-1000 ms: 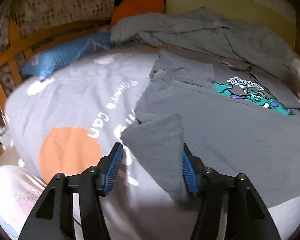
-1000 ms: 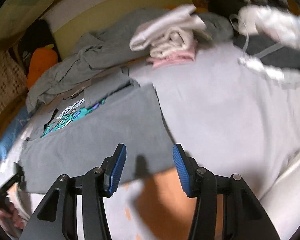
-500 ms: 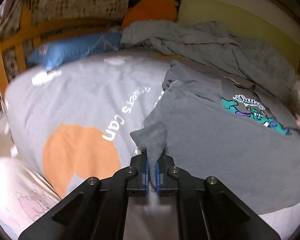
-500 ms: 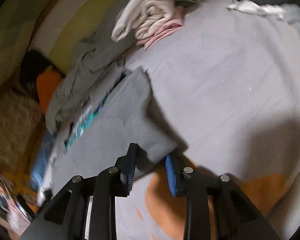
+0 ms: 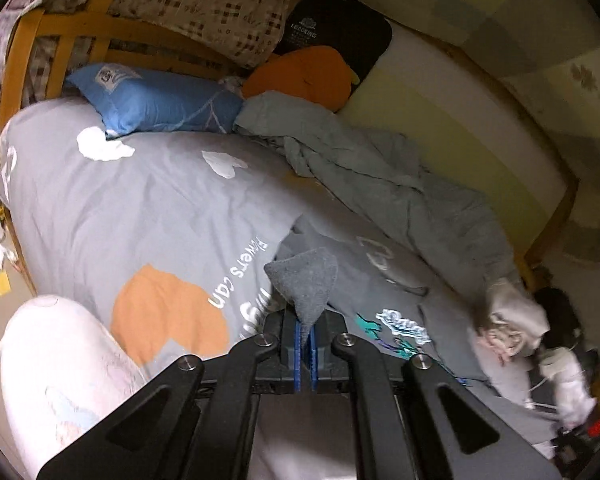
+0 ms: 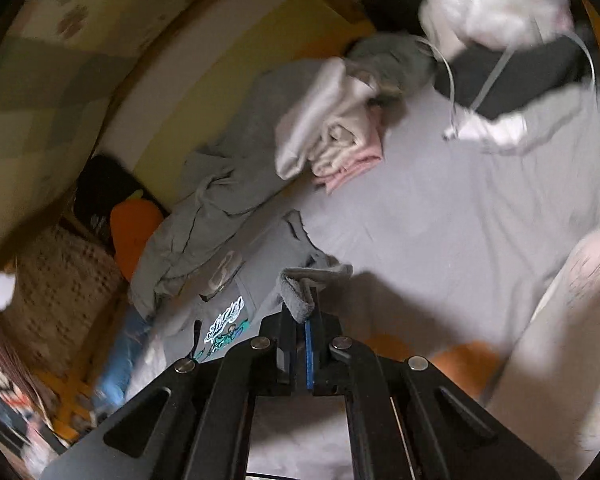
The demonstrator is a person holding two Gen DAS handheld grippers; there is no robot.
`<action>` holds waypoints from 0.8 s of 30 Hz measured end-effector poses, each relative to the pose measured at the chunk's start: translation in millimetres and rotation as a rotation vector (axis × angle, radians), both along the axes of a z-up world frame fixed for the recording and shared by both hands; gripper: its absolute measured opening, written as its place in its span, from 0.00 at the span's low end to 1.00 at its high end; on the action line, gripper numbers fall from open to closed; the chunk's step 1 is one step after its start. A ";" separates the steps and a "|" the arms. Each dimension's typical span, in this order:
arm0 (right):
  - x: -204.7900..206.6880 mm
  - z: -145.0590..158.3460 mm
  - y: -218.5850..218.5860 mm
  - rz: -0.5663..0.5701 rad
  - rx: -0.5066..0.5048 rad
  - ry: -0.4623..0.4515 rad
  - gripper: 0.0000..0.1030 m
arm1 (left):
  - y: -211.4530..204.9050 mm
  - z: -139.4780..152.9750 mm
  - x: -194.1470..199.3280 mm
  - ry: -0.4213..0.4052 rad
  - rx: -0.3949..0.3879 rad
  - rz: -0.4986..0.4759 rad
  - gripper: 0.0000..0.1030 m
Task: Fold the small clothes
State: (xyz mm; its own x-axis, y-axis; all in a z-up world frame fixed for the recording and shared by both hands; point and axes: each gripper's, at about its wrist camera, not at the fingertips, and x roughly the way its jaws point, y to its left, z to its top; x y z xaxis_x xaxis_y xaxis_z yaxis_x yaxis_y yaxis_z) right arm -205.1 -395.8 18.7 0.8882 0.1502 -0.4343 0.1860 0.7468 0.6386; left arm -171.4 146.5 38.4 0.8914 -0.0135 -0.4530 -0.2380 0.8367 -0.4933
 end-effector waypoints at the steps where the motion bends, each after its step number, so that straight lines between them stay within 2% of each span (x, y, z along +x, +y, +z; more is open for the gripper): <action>1: -0.2 2.7 3.6 -0.003 -0.016 0.011 0.02 | 0.6 0.9 -1.1 0.002 -0.007 0.007 0.03; 4: 4.5 4.5 10.9 -0.015 -0.042 0.011 0.02 | 0.9 1.2 8.3 0.007 0.002 0.026 0.03; 7: 27.5 8.9 13.3 0.008 -0.067 -0.007 0.02 | 1.2 3.8 47.4 0.042 0.009 0.029 0.03; 10: 82.7 21.3 22.5 0.047 -0.108 -0.038 0.02 | -1.4 4.8 103.8 0.116 0.073 0.060 0.03; 12: 124.2 22.8 21.0 0.055 -0.062 -0.041 0.02 | 4.4 -1.3 144.6 0.167 0.024 0.065 0.03; 14: 162.9 21.9 25.6 0.049 -0.073 -0.027 0.02 | 9.1 -7.5 182.3 0.210 -0.019 0.074 0.03; 19: 253.5 11.5 49.4 0.056 -0.159 0.047 0.02 | 3.6 -19.6 259.8 0.301 -0.006 0.066 0.03; 24: 316.0 -14.6 49.8 0.042 -0.165 0.140 0.02 | 9.0 -44.3 316.5 0.383 -0.032 0.053 0.03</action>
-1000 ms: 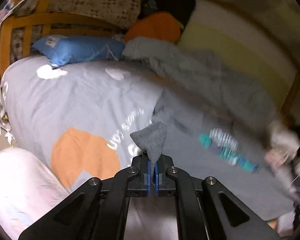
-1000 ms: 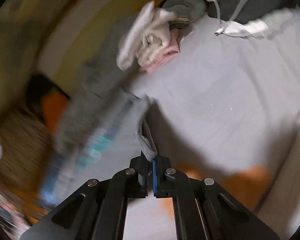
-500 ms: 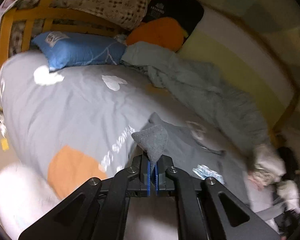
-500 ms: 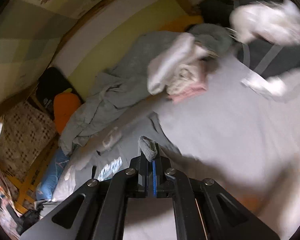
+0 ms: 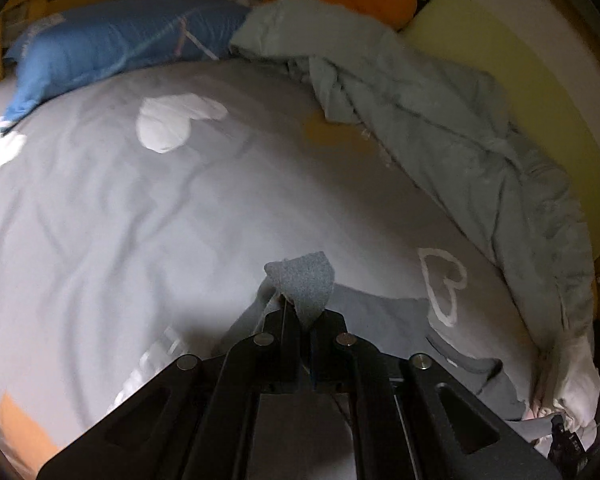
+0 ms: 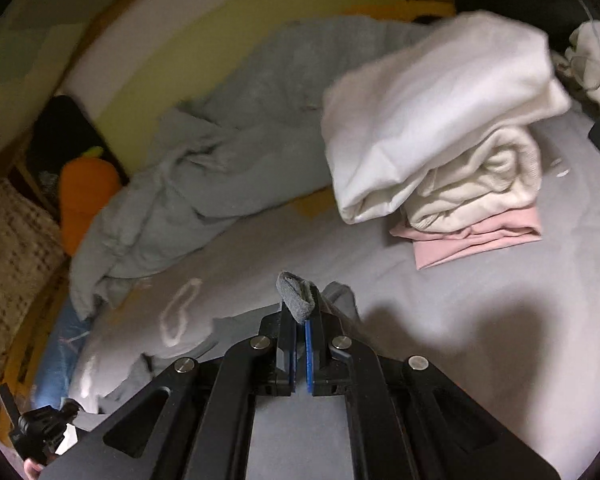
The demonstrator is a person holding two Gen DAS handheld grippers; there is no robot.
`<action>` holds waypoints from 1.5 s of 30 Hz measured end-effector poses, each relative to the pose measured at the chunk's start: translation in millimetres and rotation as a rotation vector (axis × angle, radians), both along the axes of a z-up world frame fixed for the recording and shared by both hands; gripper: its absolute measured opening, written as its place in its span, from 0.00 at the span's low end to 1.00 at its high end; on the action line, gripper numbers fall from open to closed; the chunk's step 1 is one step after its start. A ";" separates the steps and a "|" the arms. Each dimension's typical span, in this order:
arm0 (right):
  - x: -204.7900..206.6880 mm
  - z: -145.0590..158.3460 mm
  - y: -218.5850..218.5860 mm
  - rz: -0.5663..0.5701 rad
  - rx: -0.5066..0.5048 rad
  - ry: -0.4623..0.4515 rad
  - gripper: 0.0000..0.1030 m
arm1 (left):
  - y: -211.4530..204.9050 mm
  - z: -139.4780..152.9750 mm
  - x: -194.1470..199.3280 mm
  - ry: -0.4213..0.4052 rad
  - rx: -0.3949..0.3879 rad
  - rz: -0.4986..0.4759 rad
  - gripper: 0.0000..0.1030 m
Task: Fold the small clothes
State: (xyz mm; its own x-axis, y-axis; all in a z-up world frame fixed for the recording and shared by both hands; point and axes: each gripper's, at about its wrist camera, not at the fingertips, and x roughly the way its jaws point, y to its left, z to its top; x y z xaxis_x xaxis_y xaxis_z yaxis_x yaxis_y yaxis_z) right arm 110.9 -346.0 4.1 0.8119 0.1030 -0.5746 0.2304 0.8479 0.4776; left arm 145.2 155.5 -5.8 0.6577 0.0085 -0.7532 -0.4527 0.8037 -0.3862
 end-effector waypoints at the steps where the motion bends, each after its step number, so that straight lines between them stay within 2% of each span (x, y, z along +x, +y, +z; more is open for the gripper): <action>1: 17.6 -9.2 -4.6 0.002 0.006 0.022 0.02 | 0.7 -3.7 8.2 0.010 0.003 -0.002 0.03; 9: 71.7 -39.2 -5.9 0.009 -0.047 0.103 0.02 | -15.8 -25.1 55.0 0.071 0.121 0.008 0.03; 11: 82.5 -43.5 -0.8 0.022 -0.085 0.119 0.02 | -17.6 -27.5 64.6 0.076 0.138 -0.009 0.08; 12: 87.3 -44.6 1.4 0.030 -0.102 0.128 0.07 | -19.7 -28.7 70.6 0.088 0.154 -0.037 0.08; 13: 92.6 -46.6 2.0 0.039 -0.112 0.144 0.12 | -22.4 -29.8 76.3 0.131 0.194 -0.058 0.20; 14: 101.8 -48.4 0.4 0.031 -0.144 0.205 0.29 | -22.7 -28.0 75.4 0.149 0.226 -0.052 0.44; 15: 101.8 -48.4 0.4 0.031 -0.144 0.205 0.53 | -21.6 -23.3 69.6 0.128 0.243 -0.045 0.69; 16: 101.6 -47.9 -3.4 0.012 -0.150 0.215 0.60 | -21.4 -15.1 60.3 0.083 0.262 -0.055 0.76; 18: 91.4 -40.8 -15.3 -0.032 -0.135 0.186 0.63 | -24.2 2.1 43.3 0.028 0.334 -0.082 0.80; 20: 79.8 -32.7 -25.7 -0.051 -0.126 0.173 0.64 | -29.9 16.8 26.0 0.022 0.404 -0.119 0.85; 22: 66.6 -24.8 -27.5 -0.034 -0.139 0.168 0.64 | -38.0 25.5 7.8 0.008 0.435 -0.162 0.87; 23: 49.2 -17.5 -15.3 0.055 -0.170 0.161 0.64 | -43.2 27.2 -3.3 0.009 0.452 -0.183 0.87; 24: 49.2 -17.5 -15.3 0.055 -0.170 0.161 0.64 | -49.8 25.9 -13.7 0.021 0.472 -0.210 0.87; 26: 32.9 -12.9 4.3 0.158 -0.216 0.146 0.64 | -62.2 15.3 -28.8 0.071 0.540 -0.255 0.87; 29: 6.6 -14.6 47.6 0.338 -0.332 0.146 0.64 | -64.2 -7.2 -38.3 0.135 0.650 -0.220 0.87; 32: -18.3 -26.3 81.2 0.479 -0.416 0.154 0.64 | -50.4 -38.0 -39.4 0.258 0.634 -0.215 0.88; 34: -29.9 -38.6 93.4 0.517 -0.493 0.176 0.64 | -38.6 -51.6 -46.8 0.287 0.618 -0.215 0.89; 36: -26.0 -55.8 89.9 0.455 -0.570 0.252 0.64 | -29.0 -51.2 -58.3 0.269 0.601 -0.210 0.89; 37: -19.4 -63.8 79.0 0.400 -0.580 0.301 0.63 | -27.1 -49.7 -61.0 0.269 0.598 -0.208 0.89; 38: -15.7 -67.4 65.3 0.365 -0.542 0.314 0.64 | -25.3 -48.3 -62.9 0.268 0.594 -0.208 0.89; 39: -14.0 -66.0 48.1 0.322 -0.487 0.308 0.63 | -24.3 -44.0 -64.0 0.258 0.584 -0.208 0.88; 41: -11.8 -56.7 29.4 0.272 -0.444 0.300 0.64 | -26.3 -27.8 -64.2 0.191 0.548 -0.222 0.87; 43: -11.5 -35.6 22.6 0.287 -0.428 0.229 0.64 | -33.8 -0.8 -59.0 0.078 0.526 -0.271 0.87; 45: -2.7 -11.3 22.3 0.357 -0.417 0.145 0.64 | -43.2 23.9 -41.0 -0.008 0.547 -0.317 0.88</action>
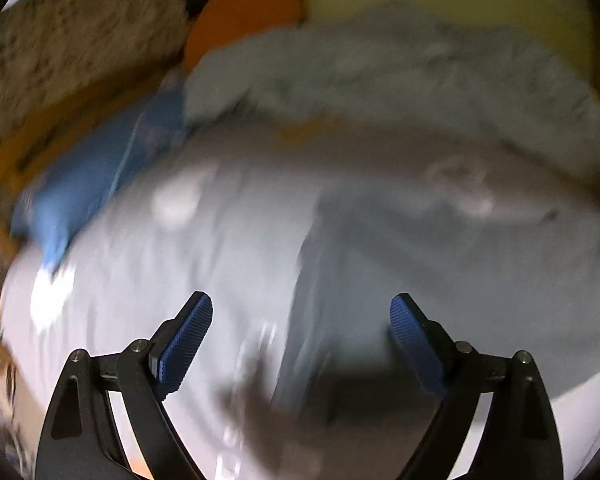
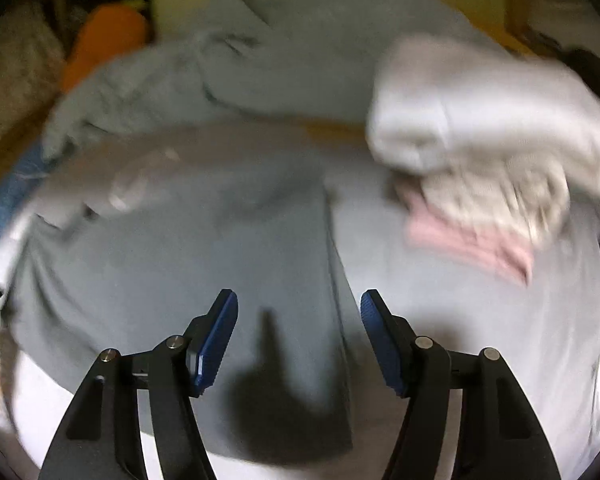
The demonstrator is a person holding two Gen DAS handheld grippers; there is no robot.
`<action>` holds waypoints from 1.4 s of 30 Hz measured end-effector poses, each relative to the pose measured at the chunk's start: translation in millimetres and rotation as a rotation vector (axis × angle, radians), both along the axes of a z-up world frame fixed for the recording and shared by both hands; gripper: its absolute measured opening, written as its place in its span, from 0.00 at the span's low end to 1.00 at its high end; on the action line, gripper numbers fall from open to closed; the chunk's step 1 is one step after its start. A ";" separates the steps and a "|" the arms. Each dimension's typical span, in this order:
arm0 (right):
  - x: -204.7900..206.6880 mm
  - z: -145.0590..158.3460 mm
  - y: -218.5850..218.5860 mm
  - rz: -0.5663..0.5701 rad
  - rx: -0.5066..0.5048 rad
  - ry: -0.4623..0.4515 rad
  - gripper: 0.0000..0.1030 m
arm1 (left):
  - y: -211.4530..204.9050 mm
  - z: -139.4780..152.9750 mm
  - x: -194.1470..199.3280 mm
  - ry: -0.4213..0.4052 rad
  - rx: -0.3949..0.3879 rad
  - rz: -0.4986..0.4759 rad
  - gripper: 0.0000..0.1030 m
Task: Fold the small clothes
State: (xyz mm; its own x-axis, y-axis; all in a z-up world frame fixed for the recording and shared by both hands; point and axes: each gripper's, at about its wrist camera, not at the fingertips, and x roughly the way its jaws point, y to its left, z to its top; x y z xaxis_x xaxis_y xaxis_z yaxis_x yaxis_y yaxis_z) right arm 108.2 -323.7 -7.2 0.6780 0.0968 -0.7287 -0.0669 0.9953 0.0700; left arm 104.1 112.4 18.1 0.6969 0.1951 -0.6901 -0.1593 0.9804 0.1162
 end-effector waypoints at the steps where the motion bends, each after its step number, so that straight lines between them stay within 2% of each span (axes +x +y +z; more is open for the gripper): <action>1: 8.6 7.6 4.1 0.038 -0.004 -0.015 0.64 | -1.8 7.6 14.9 -0.006 -0.014 -0.035 0.88; 3: 32.5 20.3 14.3 0.076 -0.053 -0.040 0.64 | 3.1 11.6 55.6 0.024 -0.076 -0.101 0.89; 5: 64.3 20.4 22.5 0.109 -0.086 -0.026 0.64 | 12.3 -0.7 95.8 0.075 -0.074 -0.125 0.89; 6: 79.6 17.1 24.2 0.107 -0.117 0.000 0.64 | 20.6 -12.7 117.1 0.129 -0.015 -0.044 0.80; 7: 96.0 12.1 26.8 0.085 -0.156 0.029 0.64 | 22.4 -19.2 124.9 0.171 0.000 0.001 0.72; 8: 107.9 6.0 27.6 0.070 -0.177 0.055 0.63 | 29.2 -21.2 129.1 0.186 -0.060 -0.023 0.67; 9: 119.1 -3.1 28.8 0.070 -0.176 0.087 0.54 | 35.3 -21.9 129.3 0.180 -0.146 -0.061 0.67; 10: 124.5 -9.3 28.9 0.085 -0.158 0.104 0.40 | 41.8 -22.1 129.9 0.173 -0.200 -0.068 0.67; 11: 129.1 -15.0 27.3 0.105 -0.127 0.118 0.03 | 48.8 -22.5 131.1 0.166 -0.222 -0.052 0.65; 12: 130.1 -18.2 23.0 0.097 -0.109 0.118 0.05 | 54.9 -22.4 131.5 0.153 -0.229 -0.039 0.47; 14: 124.7 -17.3 16.4 0.052 -0.056 0.059 0.05 | 61.7 -25.0 130.9 0.151 -0.260 -0.035 0.16; 15: 119.2 -15.6 12.3 0.025 -0.031 0.023 0.05 | 67.0 -28.2 132.0 0.159 -0.293 -0.042 0.07; 17: 111.6 -14.6 11.1 -0.024 -0.016 -0.022 0.05 | 70.6 -31.3 131.1 0.147 -0.335 -0.041 0.05; 19: 110.4 -16.0 16.8 -0.063 -0.045 -0.053 0.05 | 71.9 -31.0 126.4 0.125 -0.326 -0.002 0.00; 22: 120.6 -18.5 13.0 -0.078 -0.036 -0.026 0.05 | 78.6 -30.3 123.3 0.087 -0.332 0.038 0.00; 25: 132.3 -30.2 13.9 -0.111 -0.028 0.004 0.05 | 86.3 -26.7 118.8 0.053 -0.402 -0.003 0.01; 26: 135.6 -34.0 13.3 -0.121 -0.022 0.009 0.05 | 86.7 -26.8 119.7 0.062 -0.429 -0.030 0.16; 27: 136.3 -35.8 12.7 -0.117 -0.010 0.011 0.05 | 85.7 -28.9 122.8 0.093 -0.455 -0.056 0.52; 28: 136.1 -37.2 12.7 -0.113 -0.010 0.011 0.05 | 84.7 -29.8 124.1 0.102 -0.463 -0.061 0.63; 29: 135.0 -37.2 12.0 -0.112 -0.013 0.008 0.05 | 82.7 -31.0 124.4 0.097 -0.466 -0.070 0.68; 32: 132.3 -36.7 11.6 -0.113 -0.015 -0.004 0.05 | 76.5 -39.8 131.5 0.139 -0.476 -0.083 0.68; 33: 132.0 -36.1 11.7 -0.114 -0.015 -0.004 0.05 | 77.0 -43.9 133.5 0.147 -0.499 -0.077 0.66; 34: 131.5 -35.8 11.8 -0.113 -0.017 -0.006 0.05 | 77.2 -47.7 135.3 0.153 -0.522 -0.076 0.59; 36: 131.3 -34.5 12.9 -0.112 -0.024 -0.010 0.05 | 76.4 -53.7 138.2 0.168 -0.547 -0.079 0.02; 38: 130.3 -32.4 13.4 -0.110 -0.023 -0.017 0.05 | 76.4 -52.5 135.0 0.143 -0.538 -0.055 0.03; 40: 126.0 -26.8 10.5 -0.116 -0.002 -0.036 0.05 | 80.2 -41.1 125.0 0.059 -0.512 -0.019 0.02; 41: 117.3 -17.4 4.0 -0.134 0.048 -0.085 0.05 | 82.5 -35.6 120.2 0.015 -0.525 -0.026 0.02; 42: 117.3 -17.4 4.0 -0.134 0.048 -0.085 0.05 | 83.2 -32.5 118.6 0.002 -0.529 -0.033 0.02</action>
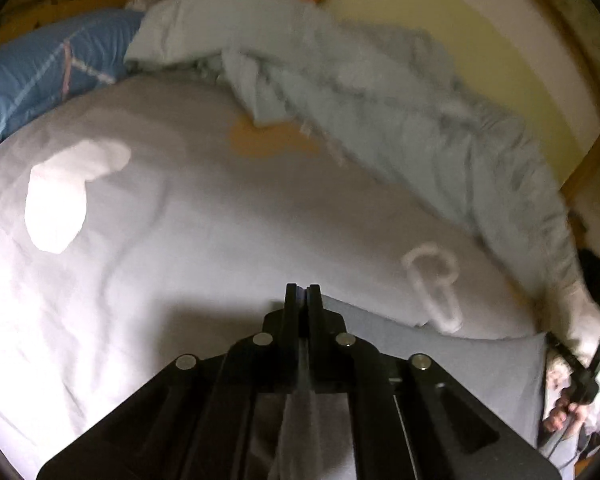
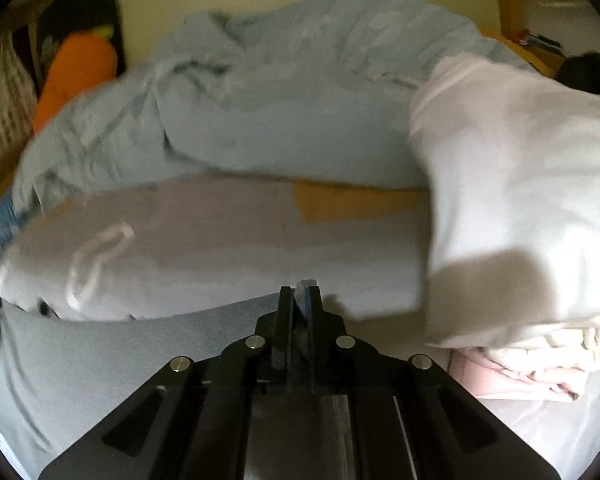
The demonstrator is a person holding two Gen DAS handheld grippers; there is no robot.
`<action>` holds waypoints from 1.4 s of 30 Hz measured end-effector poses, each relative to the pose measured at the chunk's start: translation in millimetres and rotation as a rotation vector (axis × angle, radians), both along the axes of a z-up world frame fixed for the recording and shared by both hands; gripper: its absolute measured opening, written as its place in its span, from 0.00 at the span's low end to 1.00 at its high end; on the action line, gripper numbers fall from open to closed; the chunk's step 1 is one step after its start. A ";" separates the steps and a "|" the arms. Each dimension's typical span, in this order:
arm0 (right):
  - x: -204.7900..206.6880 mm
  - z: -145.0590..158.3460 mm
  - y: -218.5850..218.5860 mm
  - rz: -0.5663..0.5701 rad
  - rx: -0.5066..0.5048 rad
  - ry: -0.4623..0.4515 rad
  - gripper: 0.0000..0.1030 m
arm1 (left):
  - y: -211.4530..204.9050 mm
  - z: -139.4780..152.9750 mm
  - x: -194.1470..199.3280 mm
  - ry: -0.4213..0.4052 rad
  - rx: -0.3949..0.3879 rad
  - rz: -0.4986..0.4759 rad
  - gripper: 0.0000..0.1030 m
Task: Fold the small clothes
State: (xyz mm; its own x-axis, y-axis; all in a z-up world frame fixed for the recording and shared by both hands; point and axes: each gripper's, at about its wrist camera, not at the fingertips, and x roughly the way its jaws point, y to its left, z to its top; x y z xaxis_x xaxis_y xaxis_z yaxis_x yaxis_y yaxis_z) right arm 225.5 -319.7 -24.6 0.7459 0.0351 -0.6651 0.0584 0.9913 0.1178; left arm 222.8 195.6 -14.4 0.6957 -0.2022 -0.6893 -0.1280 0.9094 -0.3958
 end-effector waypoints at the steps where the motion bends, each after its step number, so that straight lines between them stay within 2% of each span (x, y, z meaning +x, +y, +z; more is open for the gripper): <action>1: -3.7 3.2 -2.4 -0.016 0.008 -0.023 0.05 | -1.3 -0.9 3.3 0.024 0.034 0.008 0.02; 3: -2.0 -0.7 -3.2 -0.041 -0.020 -0.034 0.05 | -6.8 -10.3 12.6 0.076 0.106 0.002 0.03; 5: 14.5 -21.3 0.1 -0.031 -0.055 0.065 0.05 | -13.6 -25.9 21.3 0.150 0.164 -0.002 0.03; 7: 21.8 -32.9 0.6 -0.034 -0.055 0.105 0.05 | -19.0 -32.0 22.4 0.156 0.217 0.000 0.11; 8: 21.4 -31.6 0.4 -0.040 -0.060 0.100 0.09 | -19.3 -30.3 18.9 0.143 0.249 0.009 0.21; 9: 18.5 -27.0 0.1 -0.050 -0.070 0.085 0.28 | -20.2 -25.8 13.4 0.119 0.293 0.032 0.37; 10: 15.4 -23.0 0.0 -0.064 -0.087 0.075 0.40 | -21.4 -19.7 6.9 0.102 0.344 0.065 0.46; 11: 10.4 -17.6 -0.2 -0.092 -0.119 0.058 0.64 | -22.4 -12.4 -1.5 0.086 0.386 0.091 0.54; 12: 0.7 -9.2 -1.5 -0.124 -0.153 0.022 0.69 | -25.6 -2.6 -9.8 0.062 0.408 0.091 0.54; 15: -29.5 14.8 -8.3 -0.088 -0.105 -0.042 0.69 | -45.3 28.3 -43.2 -0.037 0.477 0.067 0.58; 17: -47.0 25.0 -5.7 -0.060 -0.080 -0.043 0.69 | -68.9 43.0 -65.6 -0.075 0.484 0.020 0.59; 20: -74.0 31.8 23.3 0.066 -0.068 -0.025 0.69 | -121.0 44.2 -94.8 -0.077 0.399 -0.148 0.59; 21: -82.9 30.4 40.2 0.127 -0.062 -0.010 0.69 | -141.0 38.0 -103.3 -0.060 0.354 -0.227 0.59; 23: -99.3 22.8 74.7 0.261 -0.049 0.037 0.69 | -170.6 24.4 -115.0 -0.023 0.292 -0.325 0.59; 25: -115.7 11.6 106.9 0.343 -0.061 0.083 0.69 | -196.7 8.3 -126.1 -0.004 0.276 -0.387 0.57; 29: -139.2 -14.2 139.8 0.396 -0.123 0.123 0.69 | -218.8 -19.4 -141.4 0.043 0.249 -0.431 0.56; 32: -143.8 -36.1 137.8 0.376 -0.124 0.179 0.69 | -220.8 -38.4 -144.1 0.113 0.338 -0.378 0.56; 34: -143.3 -46.7 134.2 0.368 -0.127 0.183 0.69 | -223.7 -42.0 -152.0 0.083 0.359 -0.365 0.56; 36: -149.4 -49.8 134.2 0.368 -0.159 0.150 0.69 | -223.4 -40.8 -159.9 0.071 0.377 -0.363 0.55; 39: -165.7 -47.6 138.5 0.378 -0.224 0.125 0.69 | -221.2 -30.3 -171.3 0.032 0.331 -0.376 0.52; 40: -169.8 -43.5 137.5 0.372 -0.220 0.120 0.69 | -223.7 -25.8 -171.7 0.006 0.319 -0.388 0.52; 42: -170.9 -31.2 132.0 0.367 -0.168 0.080 0.69 | -227.1 -15.6 -172.0 -0.049 0.346 -0.385 0.54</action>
